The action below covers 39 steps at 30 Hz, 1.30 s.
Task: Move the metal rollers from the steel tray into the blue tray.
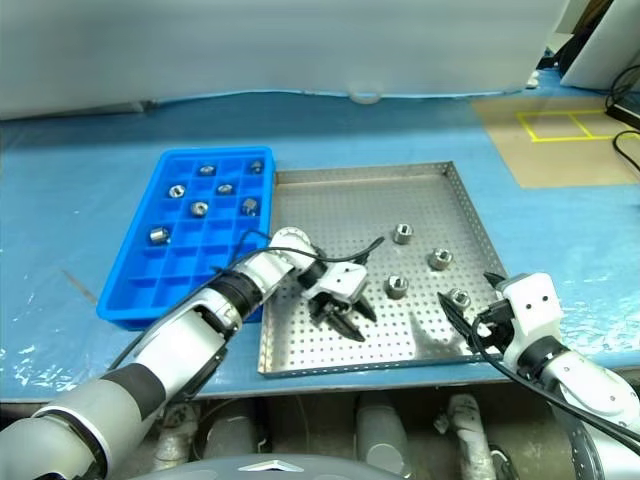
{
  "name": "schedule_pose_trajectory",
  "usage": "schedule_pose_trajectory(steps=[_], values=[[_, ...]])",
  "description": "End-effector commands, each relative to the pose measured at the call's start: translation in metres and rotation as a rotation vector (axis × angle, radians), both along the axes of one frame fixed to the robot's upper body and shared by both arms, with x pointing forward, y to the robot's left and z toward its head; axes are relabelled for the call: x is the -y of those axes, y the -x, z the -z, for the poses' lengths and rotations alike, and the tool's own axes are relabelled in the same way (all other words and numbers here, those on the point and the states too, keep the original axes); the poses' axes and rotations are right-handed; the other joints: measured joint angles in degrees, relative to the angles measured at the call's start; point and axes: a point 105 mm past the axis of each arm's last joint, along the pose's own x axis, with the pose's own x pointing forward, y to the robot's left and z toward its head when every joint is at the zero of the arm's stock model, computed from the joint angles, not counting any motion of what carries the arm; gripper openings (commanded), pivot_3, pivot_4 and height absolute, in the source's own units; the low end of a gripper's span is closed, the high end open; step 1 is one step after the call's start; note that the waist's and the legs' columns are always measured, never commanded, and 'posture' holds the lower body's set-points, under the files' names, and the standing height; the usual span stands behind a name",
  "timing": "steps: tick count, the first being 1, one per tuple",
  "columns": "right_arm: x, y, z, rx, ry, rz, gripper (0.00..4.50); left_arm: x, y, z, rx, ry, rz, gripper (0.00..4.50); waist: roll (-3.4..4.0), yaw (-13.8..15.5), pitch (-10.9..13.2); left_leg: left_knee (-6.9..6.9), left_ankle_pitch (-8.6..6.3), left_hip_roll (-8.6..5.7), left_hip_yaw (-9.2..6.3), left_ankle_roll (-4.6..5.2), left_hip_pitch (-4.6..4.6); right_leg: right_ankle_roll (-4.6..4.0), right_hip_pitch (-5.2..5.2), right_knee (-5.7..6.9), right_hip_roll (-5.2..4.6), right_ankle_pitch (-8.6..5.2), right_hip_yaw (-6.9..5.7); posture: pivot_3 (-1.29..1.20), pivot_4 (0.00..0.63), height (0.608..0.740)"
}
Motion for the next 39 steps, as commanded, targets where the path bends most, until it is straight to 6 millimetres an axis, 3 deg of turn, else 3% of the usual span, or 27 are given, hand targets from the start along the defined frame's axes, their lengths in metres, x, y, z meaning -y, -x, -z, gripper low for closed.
schedule_pose_trajectory(steps=[1,6,10,13,15,20,28,33,39], values=[[-0.006,0.004,-0.015,0.048,0.002,-0.011,4.5,0.016,-0.013,-0.039,-0.138,0.227,-0.129,1.74,0.0,-0.6,0.0,0.0,0.0,0.01,0.0,0.0,-0.02,0.0,-0.03,0.0,0.0,0.0,0.0,-0.68,0.15,0.74],[-0.018,-0.019,-0.019,0.055,-0.007,-0.11,4.5,0.011,-0.064,-0.087,-0.255,0.563,-0.535,1.74,0.03,-2.1,0.0,0.13,-0.02,0.01,-0.01,0.02,-0.01,0.0,-0.06,0.06,0.01,0.02,0.0,-0.55,0.15,0.74],[-0.034,-0.052,-0.025,0.086,-0.011,-0.209,4.5,-0.027,-0.108,-0.11,-0.129,0.767,-0.929,1.74,0.06,-2.2,0.0,0.41,-0.03,0.07,-0.06,0.04,-0.04,0.05,-0.04,0.11,0.03,0.08,-0.03,-0.4,0.15,0.74],[-0.051,-0.075,-0.025,0.096,-0.014,-0.297,4.5,-0.06,-0.118,-0.12,-0.075,0.887,-1.097,1.74,0.1,-1.5,-0.1,0.55,-0.07,0.08,-0.1,0.1,-0.08,0.02,0.03,0.13,0.03,0.14,-0.05,-0.32,0.15,0.74],[-0.066,-0.086,-0.028,0.111,-0.021,-0.359,4.5,-0.083,-0.117,-0.126,-0.032,0.951,-1.171,1.74,0.1,-0.5,-0.1,0.57,-0.13,0.07,-0.1,0.19,-0.16,-0.4,0.03,0.12,0.02,0.41,-0.06,-0.25,0.15,0.74],[-0.104,-0.109,-0.034,0.145,-0.076,-0.51,4.5,-0.137,-0.1,-0.131,0.065,1.031,-1.319,1.74,0.1,3.2,0.0,0.53,-0.15,0.2,-0.1,0.39,-0.37,-0.46,-0.14,0.12,0.06,0.44,-0.2,-0.08,0.15,0.74],[-0.162,-0.109,-0.036,0.102,-0.193,-0.841,4.5,-0.204,-0.07,-0.124,0.22,0.915,-1.49,1.74,0.1,9.5,0.0,0.6,-0.24,0.23,-0.1,0.18,-0.43,-0.48,-0.08,0.2,-0.01,0.43,-0.31,0.11,0.15,0.74],[-0.177,-0.117,-0.035,0.111,-0.192,-0.901,4.5,-0.224,-0.054,-0.113,0.248,0.858,-1.625,1.74,0.09,10.9,0.0,0.61,-0.18,0.21,-0.16,0.06,-0.34,-0.5,-0.01,0.32,-0.05,0.45,-0.35,0.19,0.15,0.74],[-0.19,-0.123,-0.029,0.125,-0.167,-0.944,4.5,-0.236,-0.026,-0.082,0.285,0.708,-1.774,1.74,0.05,11.1,0.0,0.53,-0.11,0.24,-0.22,-0.06,-0.37,-0.48,-0.13,0.41,-0.02,0.44,-0.41,0.21,0.15,0.74]])
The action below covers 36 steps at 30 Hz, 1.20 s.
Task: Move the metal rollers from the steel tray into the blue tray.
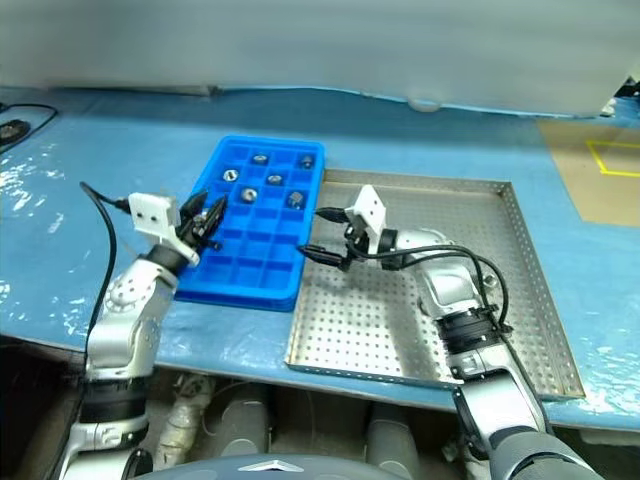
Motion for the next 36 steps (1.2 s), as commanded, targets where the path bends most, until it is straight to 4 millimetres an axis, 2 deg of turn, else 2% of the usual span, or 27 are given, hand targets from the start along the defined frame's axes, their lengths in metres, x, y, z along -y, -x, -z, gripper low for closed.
schedule_pose_trajectory(steps=[1,8,13,16,17,19,22,24,26,29,32,36], values=[[-0.007,-0.001,-0.007,0.048,-0.007,-0.035,4.5,-0.014,0.017,-0.005,0.012,-0.035,-0.108,1.74,-0.01,0.0,0.0,-0.03,0.02,0.01,-0.01,-0.04,-0.03,0.0,-0.04,0.0,0.02,0.0,-0.01,0.22,0.15,0.74],[-0.01,-0.004,-0.002,0.046,-0.005,-0.036,4.5,-0.044,0.03,0.01,-0.049,-0.084,-0.286,1.74,-0.03,0.8,0.0,-0.14,0.09,0.06,-0.06,-0.14,-0.19,0.0,-0.25,0.0,0.08,0.0,-0.04,0.23,0.15,0.74],[-0.008,-0.003,0.001,0.051,0.002,-0.024,4.5,-0.042,0.029,0.028,-0.127,-0.077,-0.275,1.74,-0.03,1.0,0.0,-0.14,0.09,0.05,-0.06,-0.14,-0.2,0.01,-0.25,0.0,0.08,0.0,-0.04,0.21,0.15,0.74],[-0.002,-0.003,0.002,0.057,0.008,0.002,4.5,-0.035,0.025,0.035,-0.155,-0.072,-0.244,2.46,-0.01,0.9,0.0,-0.15,0.09,0.04,-0.06,-0.15,-0.18,0.01,-0.25,0.0,0.09,0.0,-0.03,0.17,0.15,0.74],[-0.001,-0.003,0.002,0.058,0.009,0.008,4.5,-0.034,0.024,0.035,-0.156,-0.071,-0.239,2.83,-0.01,0.9,0.0,-0.15,0.09,0.04,-0.06,-0.15,-0.17,0.0,-0.24,0.0,0.09,0.0,-0.03,0.17,0.15,0.74],[0.005,-0.003,0.001,0.064,0.008,0.034,4.5,-0.028,0.014,0.029,-0.133,-0.068,-0.205,3.46,0.0,1.0,0.0,-0.15,0.09,0.03,-0.06,-0.15,-0.14,0.01,-0.21,0.0,0.08,0.0,-0.01,0.13,0.15,0.74],[0.017,-0.003,-0.002,0.066,0.002,0.08,4.5,-0.006,-0.001,0.01,-0.072,0.035,-0.041,4.45,-0.03,1.0,0.0,-0.12,0.12,0.0,-0.06,-0.18,-0.11,0.02,-0.21,0.1,0.07,0.01,0.02,0.09,0.15,0.74],[0.028,-0.001,-0.005,0.064,-0.007,0.123,4.5,0.015,-0.01,-0.005,-0.024,0.054,0.11,4.45,-0.08,0.8,0.0,0.04,0.12,0.0,-0.06,-0.19,-0.13,0.02,-0.3,0.29,0.08,0.01,0.1,0.03,0.15,0.74],[0.04,0.0,-0.006,0.072,0.003,0.174,4.5,0.032,-0.018,-0.011,-0.013,0.049,0.215,4.45,-0.09,0.6,0.0,0.07,0.14,-0.01,-0.06,-0.22,-0.12,0.02,-0.33,0.4,0.08,0.0,0.14,-0.04,0.15,0.74],[0.057,0.004,-0.008,0.08,0.011,0.24,4.5,0.041,-0.03,-0.015,-0.011,0.073,0.265,4.45,-0.08,-0.8,0.0,0.1,0.15,-0.03,0.0,-0.23,0.06,0.03,-0.33,0.54,0.1,0.0,0.28,-0.1,0.15,0.74],[0.077,0.009,-0.008,0.082,0.015,0.326,4.5,0.061,-0.037,-0.025,0.027,0.071,0.38,4.45,-0.09,-1.7,0.0,0.07,0.21,-0.02,0.01,-0.32,0.1,0.05,-0.36,0.61,0.14,-0.01,0.31,-0.15,0.15,0.74],[0.082,0.016,-0.009,0.079,0.016,0.353,4.5,0.065,-0.041,-0.025,0.022,0.108,0.394,4.45,-0.1,-3.8,0.1,0.08,0.21,-0.04,0.03,-0.31,0.12,0.05,-0.37,0.6,0.14,-0.01,0.36,-0.18,0.15,0.74]])
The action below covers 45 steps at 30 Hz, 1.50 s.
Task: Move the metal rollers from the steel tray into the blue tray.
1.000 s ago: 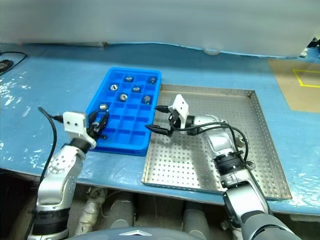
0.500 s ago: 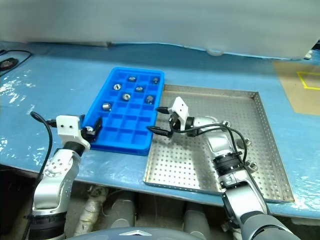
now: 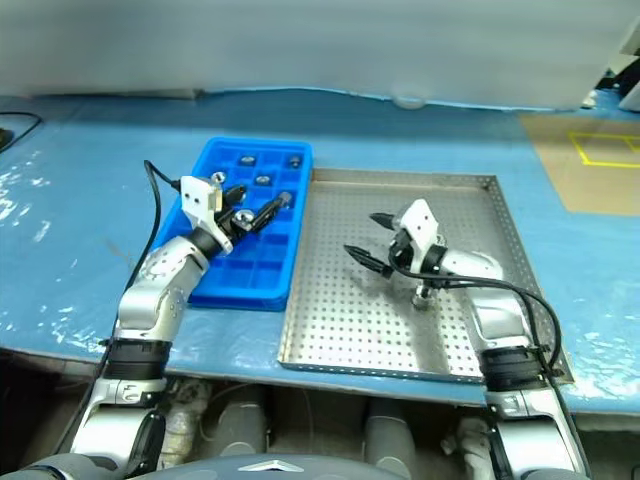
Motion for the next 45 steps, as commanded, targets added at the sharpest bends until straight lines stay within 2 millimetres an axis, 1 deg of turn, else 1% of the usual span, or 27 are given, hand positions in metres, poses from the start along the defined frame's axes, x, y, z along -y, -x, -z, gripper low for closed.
schedule_pose_trajectory(steps=[1,3,4,6,8,9,11,12,15,17,21,23,27,30,33,36,37,39,43,45], values=[[-0.002,0.006,-0.019,0.056,-0.03,-0.009,4.5,0.003,0.0,-0.013,0.055,0.026,0.02,4.45,0.0,-0.9,0.0,-0.02,0.0,0.0,0.0,0.0,0.0,0.0,-0.02,0.0,0.01,0.0,0.0,-0.17,0.15,0.74],[-0.006,0.006,-0.022,0.052,-0.048,-0.022,4.5,0.0,0.001,-0.015,0.051,0.064,0.009,4.45,0.0,-1.3,0.0,-0.03,0.0,0.05,0.0,-0.01,0.02,0.0,-0.04,0.02,0.05,0.0,0.0,-0.15,0.15,0.74],[-0.011,0.006,-0.024,0.044,-0.073,-0.041,4.5,-0.002,0.001,-0.017,0.039,0.108,0.002,4.45,0.0,-1.4,0.0,-0.03,0.01,0.05,0.0,-0.01,0.02,0.0,-0.04,0.02,0.05,0.0,0.0,-0.12,0.15,0.74],[-0.027,0.006,-0.031,0.018,-0.138,-0.109,4.5,-0.007,0.003,-0.021,-0.018,0.271,0.014,4.45,-0.01,-1.4,0.0,-0.02,0.0,0.03,0.0,-0.01,0.01,0.0,-0.03,0.02,0.03,0.0,0.0,-0.11,0.15,0.74],[-0.044,0.007,-0.036,-0.003,-0.187,-0.175,4.5,-0.006,0.007,-0.027,-0.081,0.43,0.069,4.45,-0.01,-1.4,0.0,0.0,0.01,0.03,0.0,-0.01,0.01,-0.01,-0.05,0.06,0.03,0.0,0.0,-0.07,0.15,0.74],[-0.051,0.007,-0.04,-0.015,-0.216,-0.202,4.5,-0.004,0.01,-0.027,-0.12,0.479,0.102,4.45,-0.01,-1.2,0.0,0.0,0.01,0.03,0.0,-0.01,0.01,-0.01,-0.07,0.08,0.03,0.0,0.0,-0.07,0.15,0.74],[-0.067,0.009,-0.05,-0.055,-0.309,-0.268,4.5,0.007,0.015,-0.021,-0.268,0.615,0.201,4.45,-0.01,-0.6,0.0,-0.03,0.01,0.04,0.0,-0.01,0.0,-0.03,-0.08,0.07,0.03,-0.01,-0.01,-0.05,0.15,0.74],[-0.074,0.01,-0.053,-0.073,-0.337,-0.3,4.5,0.012,0.019,-0.021,-0.303,0.651,0.253,4.45,-0.01,-0.5,0.0,-0.03,0.01,0.03,0.0,-0.02,-0.01,-0.03,-0.08,0.07,0.03,-0.01,-0.02,-0.04,0.15,0.74],[-0.087,0.011,-0.058,-0.123,-0.417,-0.348,4.5,0.033,0.033,-0.022,-0.428,0.766,0.448,4.45,-0.02,0.4,0.0,-0.07,0.0,0.03,0.0,-0.01,-0.1,-0.04,-0.09,0.0,0.02,-0.02,-0.06,-0.05,0.15,0.74],[-0.093,0.012,-0.059,-0.147,-0.446,-0.361,4.5,0.044,0.04,-0.026,-0.475,0.833,0.549,4.45,-0.02,1.0,0.0,-0.07,0.0,0.02,0.0,0.0,-0.11,-0.05,-0.09,-0.03,0.02,-0.02,-0.06,-0.05,0.15,0.74],[-0.099,0.013,-0.058,-0.188,-0.472,-0.372,4.5,0.053,0.042,-0.045,-0.476,0.955,0.662,4.45,-0.05,1.2,0.0,-0.08,0.01,0.02,0.0,-0.02,-0.1,-0.04,-0.08,-0.01,0.0,-0.02,-0.07,-0.08,0.15,0.74],[-0.102,0.015,-0.055,-0.202,-0.462,-0.372,4.5,0.058,0.042,-0.05,-0.481,0.97,0.698,4.45,-0.06,1.0,0.0,-0.12,0.04,0.02,0.0,-0.07,-0.04,-0.03,-0.07,0.02,0.01,-0.02,-0.06,-0.08,0.15,0.74],[-0.103,0.019,-0.049,-0.216,-0.438,-0.371,4.5,0.059,0.042,-0.053,-0.483,0.974,0.721,4.45,-0.06,0.9,0.0,-0.34,0.11,0.01,0.0,-0.19,0.12,0.0,-0.04,-0.01,0.04,-0.03,-0.05,-0.08,0.15,0.74],[-0.105,0.022,-0.047,-0.226,-0.438,-0.379,3.87,0.062,0.043,-0.055,-0.485,0.962,0.745,4.48,-0.06,0.9,0.0,-0.6,0.18,0.0,0.0,-0.29,0.12,0.01,-0.05,-0.16,0.05,-0.03,-0.09,-0.08,0.15,0.74],[-0.108,0.027,-0.046,-0.241,-0.432,-0.399,2.81,0.062,0.042,-0.056,-0.483,0.968,0.742,4.48,-0.06,0.9,0.0,-0.73,0.29,-0.04,0.0,-0.46,0.11,0.01,-0.05,-0.26,0.05,-0.03,-0.1,-0.08,0.15,0.74],[-0.108,0.027,-0.046,-0.245,-0.43,-0.406,1.73,0.059,0.037,-0.058,-0.457,0.985,0.715,4.48,-0.06,0.9,0.0,-0.77,0.3,-0.04,0.0,-0.47,0.13,0.01,-0.03,-0.29,0.05,-0.03,-0.11,-0.1,0.15,0.74],[-0.108,0.026,-0.046,-0.238,-0.427,-0.403,1.6,0.057,0.035,-0.06,-0.438,0.994,0.7,4.48,-0.06,0.9,0.0,-0.77,0.3,-0.04,0.0,-0.47,0.14,0.01,-0.03,-0.29,0.05,-0.03,-0.11,-0.1,0.15,0.74],[-0.11,0.022,-0.049,-0.219,-0.425,-0.391,1.61,0.048,0.032,-0.064,-0.39,1.017,0.658,4.48,-0.07,0.9,0.0,-0.77,0.3,-0.04,0.0,-0.47,0.19,0.01,0.01,-0.29,0.05,-0.03,-0.11,-0.1,0.15,0.74],[-0.115,0.017,-0.059,-0.189,-0.449,-0.402,1.61,0.015,0.013,-0.068,-0.227,1.065,0.41,4.48,-0.1,0.9,0.1,-0.79,0.3,-0.04,0.0,-0.46,0.26,0.01,0.02,-0.24,0.05,-0.03,-0.11,-0.01,0.15,0.74],[-0.122,0.009,-0.07,-0.17,-0.502,-0.409,1.61,-0.029,0.004,-0.078,-0.086,1.2,0.209,4.48,-0.14,0.9,0.1,-0.85,0.3,-0.02,-0.02,-0.44,0.29,0.01,0.03,-0.23,0.05,-0.03,-0.13,0.05,0.15,0.74]])
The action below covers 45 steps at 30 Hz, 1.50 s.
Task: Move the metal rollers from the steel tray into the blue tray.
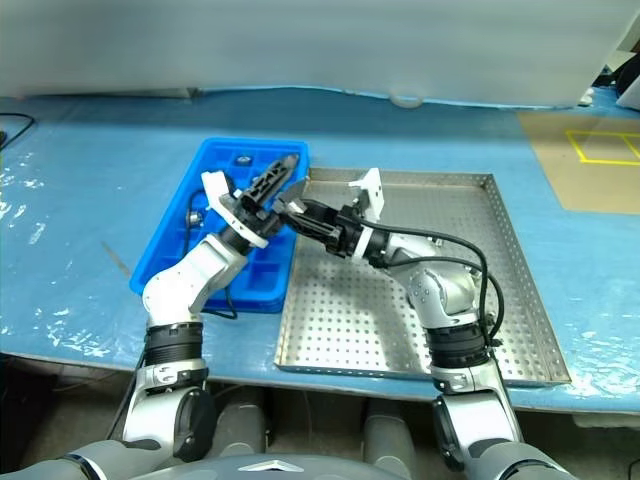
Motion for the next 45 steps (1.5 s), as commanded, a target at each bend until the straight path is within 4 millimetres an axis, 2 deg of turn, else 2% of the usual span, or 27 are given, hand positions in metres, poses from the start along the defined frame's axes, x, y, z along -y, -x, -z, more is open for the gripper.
schedule_pose_trajectory(steps=[1,3,6,8,11,14,17,21,26,27,32,37,45], values=[[-0.016,-0.005,-0.023,0.034,-0.107,-0.039,1.61,-0.069,-0.007,-0.031,0.066,0.151,-0.383,4.48,-0.03,-0.1,0.0,0.0,0.0,0.01,0.0,0.0,0.0,0.0,-0.01,0.02,0.01,0.0,0.0,0.09,0.15,0.74],[-0.02,-0.009,-0.043,-0.015,-0.25,-0.089,1.61,-0.097,0.003,-0.037,0.096,0.181,-0.518,4.48,-0.08,0.1,0.0,-0.02,0.0,0.01,-0.02,0.0,-0.02,-0.01,-0.04,0.04,0.0,0.01,-0.02,0.16,0.15,0.74],[-0.035,-0.006,-0.051,-0.041,-0.288,-0.187,1.61,-0.115,0.023,-0.043,0.153,0.144,-0.619,4.48,-0.12,1.7,0.1,-0.05,-0.01,0.01,-0.07,0.03,-0.11,-0.05,-0.04,-0.01,-0.01,-0.02,-0.12,0.24,0.15,0.74],[-0.049,-0.003,-0.043,-0.024,-0.211,-0.23,1.61,-0.116,0.037,-0.048,0.205,0.052,-0.66,4.48,-0.14,2.8,0.1,-0.06,-0.02,0.01,-0.11,0.03,-0.17,-0.06,0.01,-0.05,-0.04,-0.02,-0.24,0.32,0.15,0.74],[-0.071,0.001,-0.02,0.017,-0.054,-0.281,1.61,-0.109,0.057,-0.05,0.318,-0.253,-0.713,4.48,-0.15,4.7,0.1,-0.09,0.0,0.06,-0.41,-0.01,-0.35,-0.09,0.07,-0.1,-0.05,-0.05,-0.61,0.41,0.15,0.74],[-0.093,-0.005,0.011,0.061,0.136,-0.271,1.61,-0.106,0.074,-0.037,0.405,-0.631,-0.735,4.48,-0.11,6.0,0.1,-0.12,0.09,0.12,-1.06,-0.16,-0.73,-0.21,0.08,-0.06,-0.05,-0.15,-1.32,0.52,0.15,0.74],[-0.106,-0.006,0.022,0.083,0.189,-0.286,1.61,-0.112,0.088,-0.02,0.413,-0.868,-0.722,4.48,-0.05,7.9,0.1,-0.1,0.2,0.14,-1.51,-0.36,-0.97,-0.34,-0.02,0.19,-0.03,-0.26,-1.64,0.57,0.15,0.74],[-0.122,-0.004,0.028,0.133,0.227,-0.3,1.61,-0.125,0.108,-0.001,0.36,-1.019,-0.712,4.48,0.0,10.0,0.1,-0.11,0.22,0.14,-1.6,-0.4,-0.98,-0.41,-0.04,0.33,-0.04,-0.4,-1.68,0.63,0.15,0.74],[-0.135,-0.018,0.029,0.191,0.253,-0.193,1.61,-0.129,0.13,0.021,0.271,-1.064,-0.662,4.48,0.11,13.2,0.2,-0.17,0.21,0.15,-1.66,-0.41,-0.91,-0.37,-0.06,0.44,-0.03,-0.45,-1.62,0.66,0.15,0.74],[-0.135,-0.021,0.03,0.198,0.258,-0.176,1.61,-0.128,0.133,0.025,0.26,-1.068,-0.652,4.48,0.14,14.1,0.2,-0.21,0.21,0.15,-1.66,-0.41,-0.87,-0.13,-0.05,0.44,-0.02,-0.59,-1.61,0.67,0.15,0.74],[-0.132,-0.03,0.031,0.196,0.262,-0.125,1.61,-0.118,0.136,0.037,0.241,-1.063,-0.59,4.48,0.46,17.6,0.4,-0.24,0.2,0.15,-1.68,-0.41,-0.78,-0.08,-0.02,0.51,0.0,-0.62,-1.47,0.65,0.15,0.74],[-0.121,-0.038,0.034,0.189,0.274,-0.096,1.61,-0.111,0.129,0.038,0.253,-1.032,-0.56,4.48,0.53,19.1,0.4,-0.26,0.2,0.15,-1.69,-0.41,-0.58,-0.09,0.0,0.7,0.02,-0.62,-1.36,0.63,0.15,0.74],[-0.107,-0.043,0.026,0.163,0.227,-0.082,1.61,-0.098,0.12,0.038,0.286,-1.004,-0.493,4.48,0.56,19.0,0.4,-0.24,0.21,0.12,-1.68,-0.43,-0.44,-0.1,0.0,0.84,0.05,-0.61,-1.25,0.6,0.15,0.74]])
